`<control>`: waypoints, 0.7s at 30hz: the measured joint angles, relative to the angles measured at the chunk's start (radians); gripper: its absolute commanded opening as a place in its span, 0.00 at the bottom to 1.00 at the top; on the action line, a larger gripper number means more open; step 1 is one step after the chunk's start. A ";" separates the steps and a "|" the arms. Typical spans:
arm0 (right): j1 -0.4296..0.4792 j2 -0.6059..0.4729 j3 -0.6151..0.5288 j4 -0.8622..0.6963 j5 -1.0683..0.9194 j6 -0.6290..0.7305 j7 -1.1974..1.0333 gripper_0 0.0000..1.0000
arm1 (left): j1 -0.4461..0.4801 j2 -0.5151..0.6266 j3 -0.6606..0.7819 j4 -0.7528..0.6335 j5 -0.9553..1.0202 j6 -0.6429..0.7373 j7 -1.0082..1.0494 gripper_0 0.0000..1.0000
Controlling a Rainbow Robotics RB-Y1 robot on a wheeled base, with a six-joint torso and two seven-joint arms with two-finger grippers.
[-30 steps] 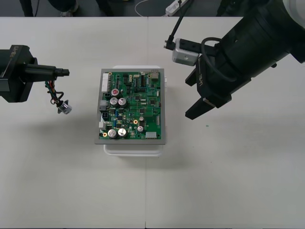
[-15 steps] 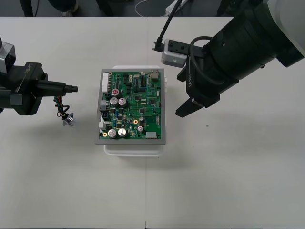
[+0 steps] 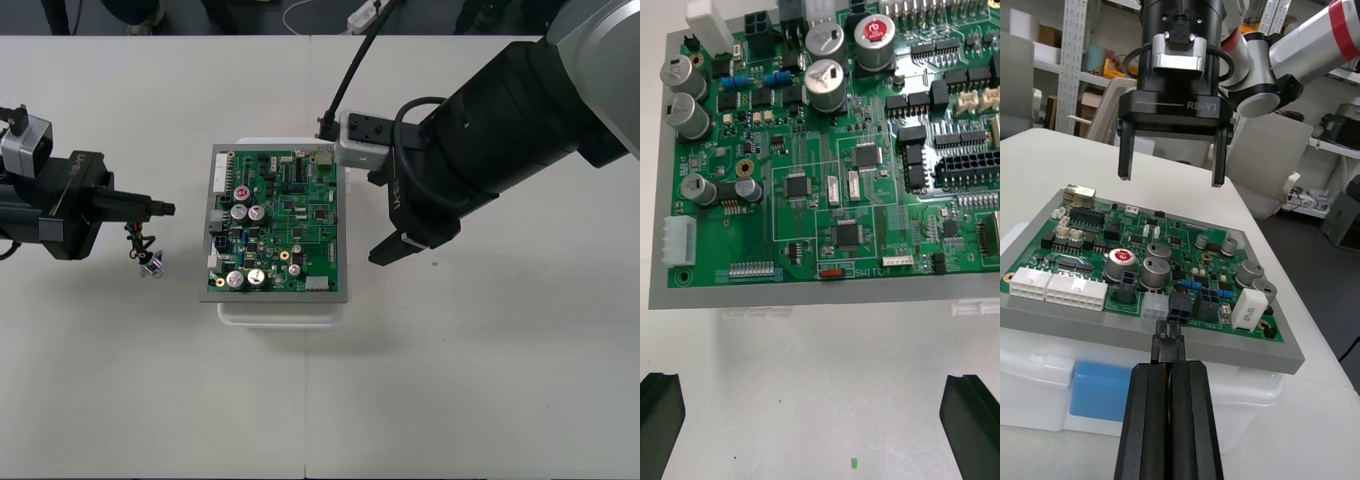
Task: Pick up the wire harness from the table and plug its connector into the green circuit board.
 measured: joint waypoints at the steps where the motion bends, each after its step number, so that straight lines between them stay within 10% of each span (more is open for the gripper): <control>1: 0.002 0.003 0.000 -0.004 0.004 0.000 0.001 1.00 | 0.000 0.000 -0.004 0.000 0.000 0.000 0.000 0.00; 21: 0.073 0.038 -0.042 -0.046 0.079 0.000 0.062 1.00 | -0.003 -0.013 -0.030 0.049 -0.039 0.000 -0.080 0.00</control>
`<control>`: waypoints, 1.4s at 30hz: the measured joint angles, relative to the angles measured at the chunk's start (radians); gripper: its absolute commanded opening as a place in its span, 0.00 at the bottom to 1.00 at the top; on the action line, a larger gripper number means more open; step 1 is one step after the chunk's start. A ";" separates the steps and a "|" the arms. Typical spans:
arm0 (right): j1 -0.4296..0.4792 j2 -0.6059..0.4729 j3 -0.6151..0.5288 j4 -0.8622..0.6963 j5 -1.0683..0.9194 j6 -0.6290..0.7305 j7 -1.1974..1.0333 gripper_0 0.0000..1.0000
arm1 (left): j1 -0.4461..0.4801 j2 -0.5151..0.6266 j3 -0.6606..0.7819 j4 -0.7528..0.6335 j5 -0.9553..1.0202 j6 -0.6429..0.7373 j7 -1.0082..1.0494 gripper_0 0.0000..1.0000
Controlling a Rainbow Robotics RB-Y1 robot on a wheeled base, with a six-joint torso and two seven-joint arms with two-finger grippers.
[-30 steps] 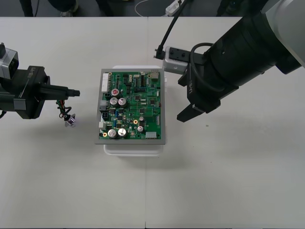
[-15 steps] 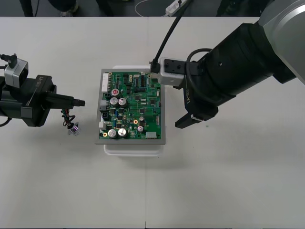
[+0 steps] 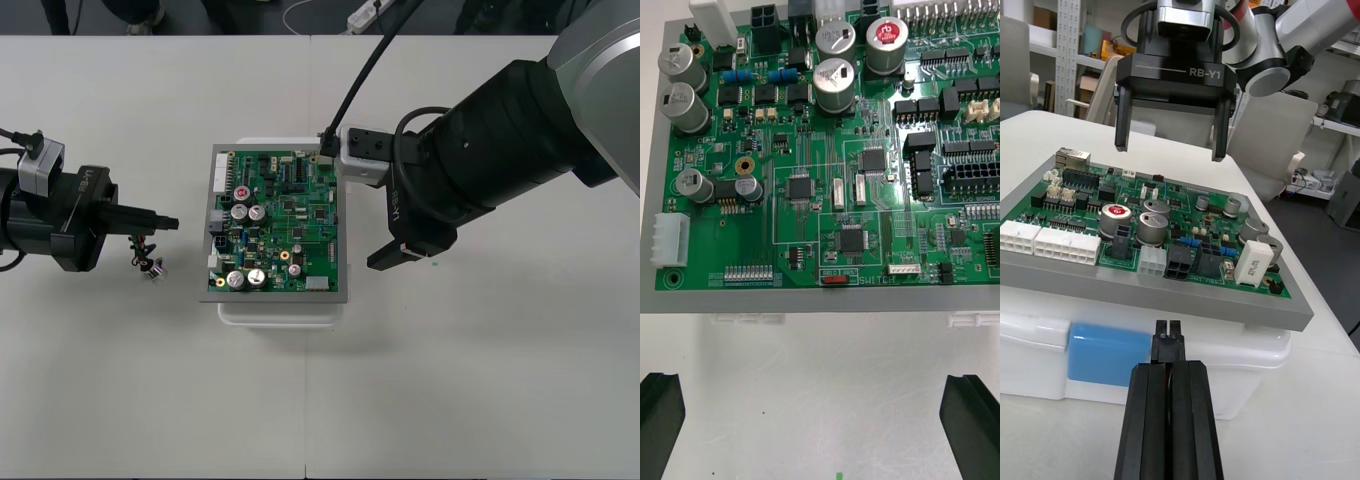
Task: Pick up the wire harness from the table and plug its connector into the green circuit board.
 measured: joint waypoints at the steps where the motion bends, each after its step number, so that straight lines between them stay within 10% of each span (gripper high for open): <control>1: 0.001 0.000 0.000 0.000 0.002 0.000 0.000 1.00 | 0.000 -0.002 0.000 0.002 -0.001 0.000 -0.001 0.00; 42: 0.006 0.036 -0.031 -0.001 0.063 0.000 0.000 1.00 | -0.036 -0.046 0.000 -0.004 -0.021 0.000 -0.016 0.00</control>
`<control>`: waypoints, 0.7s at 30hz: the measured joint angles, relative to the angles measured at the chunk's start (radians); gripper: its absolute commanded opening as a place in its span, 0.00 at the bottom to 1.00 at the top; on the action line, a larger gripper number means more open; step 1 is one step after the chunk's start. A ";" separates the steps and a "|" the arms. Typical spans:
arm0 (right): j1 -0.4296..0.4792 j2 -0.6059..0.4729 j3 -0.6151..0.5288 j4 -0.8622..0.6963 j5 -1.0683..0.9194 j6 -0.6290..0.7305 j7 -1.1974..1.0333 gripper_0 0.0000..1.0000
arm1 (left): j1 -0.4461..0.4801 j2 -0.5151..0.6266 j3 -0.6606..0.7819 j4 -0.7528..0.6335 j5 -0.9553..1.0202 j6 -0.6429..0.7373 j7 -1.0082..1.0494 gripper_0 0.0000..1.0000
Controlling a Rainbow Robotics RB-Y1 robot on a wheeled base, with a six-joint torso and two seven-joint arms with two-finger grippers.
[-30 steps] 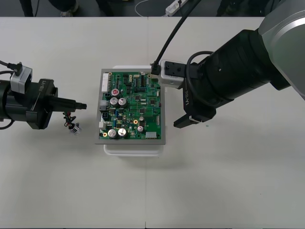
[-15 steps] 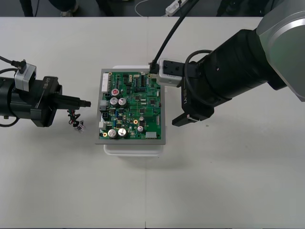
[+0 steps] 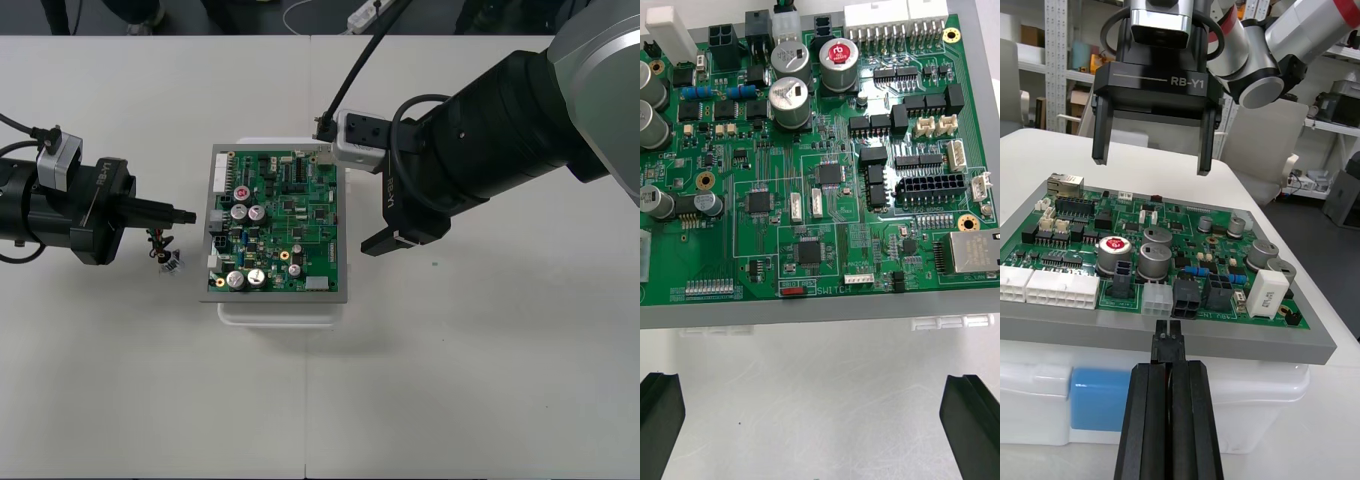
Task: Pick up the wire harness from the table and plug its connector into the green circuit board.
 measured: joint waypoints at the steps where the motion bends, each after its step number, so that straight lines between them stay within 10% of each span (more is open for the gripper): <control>1: 0.000 0.000 0.000 -0.001 0.000 0.000 0.000 1.00 | 0.000 0.000 0.000 -0.001 0.000 0.000 0.000 0.00; 21: 0.000 0.003 -0.016 -0.048 0.008 0.000 -0.029 1.00 | 0.000 -0.004 -0.020 -0.015 -0.001 0.000 -0.002 0.00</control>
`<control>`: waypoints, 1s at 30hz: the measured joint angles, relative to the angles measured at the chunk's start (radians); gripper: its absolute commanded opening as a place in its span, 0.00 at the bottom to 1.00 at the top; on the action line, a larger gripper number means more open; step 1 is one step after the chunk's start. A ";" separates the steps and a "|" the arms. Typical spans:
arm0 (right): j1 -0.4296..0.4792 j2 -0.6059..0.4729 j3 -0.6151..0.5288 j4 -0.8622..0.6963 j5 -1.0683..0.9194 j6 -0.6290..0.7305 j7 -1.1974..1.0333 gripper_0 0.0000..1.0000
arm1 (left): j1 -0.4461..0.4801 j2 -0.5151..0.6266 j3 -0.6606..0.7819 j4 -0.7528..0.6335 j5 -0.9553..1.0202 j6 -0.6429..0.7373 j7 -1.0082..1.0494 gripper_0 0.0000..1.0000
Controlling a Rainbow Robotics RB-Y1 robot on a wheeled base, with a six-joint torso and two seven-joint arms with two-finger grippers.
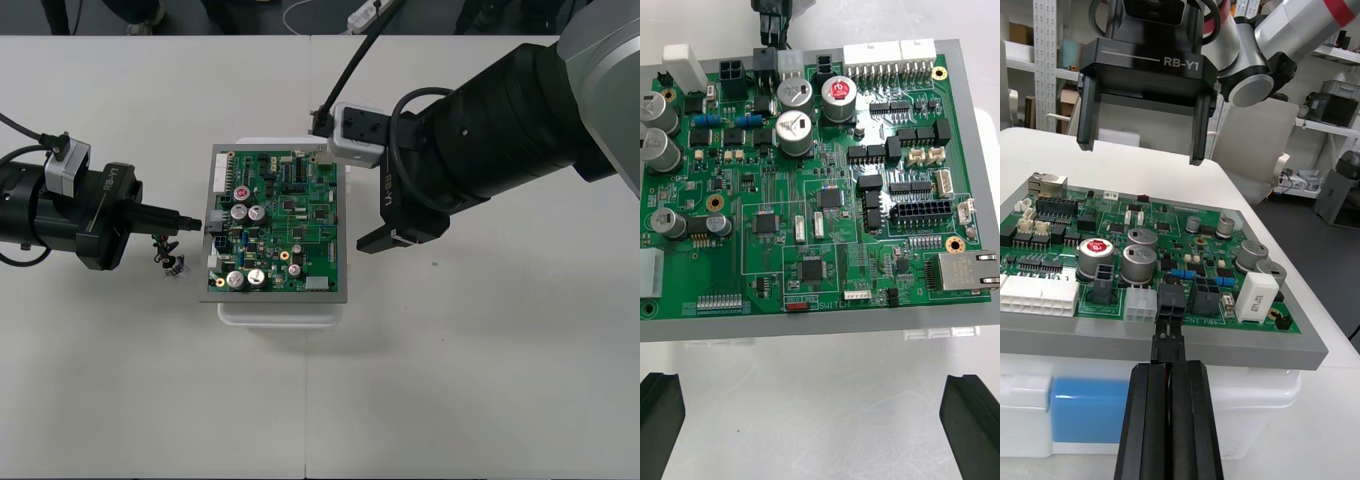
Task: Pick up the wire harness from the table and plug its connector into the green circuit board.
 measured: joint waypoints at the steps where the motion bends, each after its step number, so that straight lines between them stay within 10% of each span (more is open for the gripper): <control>1: 0.000 0.000 0.000 -0.001 0.000 0.000 -0.005 1.00 | 0.000 -0.001 0.000 0.000 0.000 0.000 0.000 0.00; 30: 0.074 0.001 0.000 -0.076 0.101 0.000 -0.096 1.00 | -0.006 -0.010 0.000 -0.004 -0.012 0.000 -0.002 0.00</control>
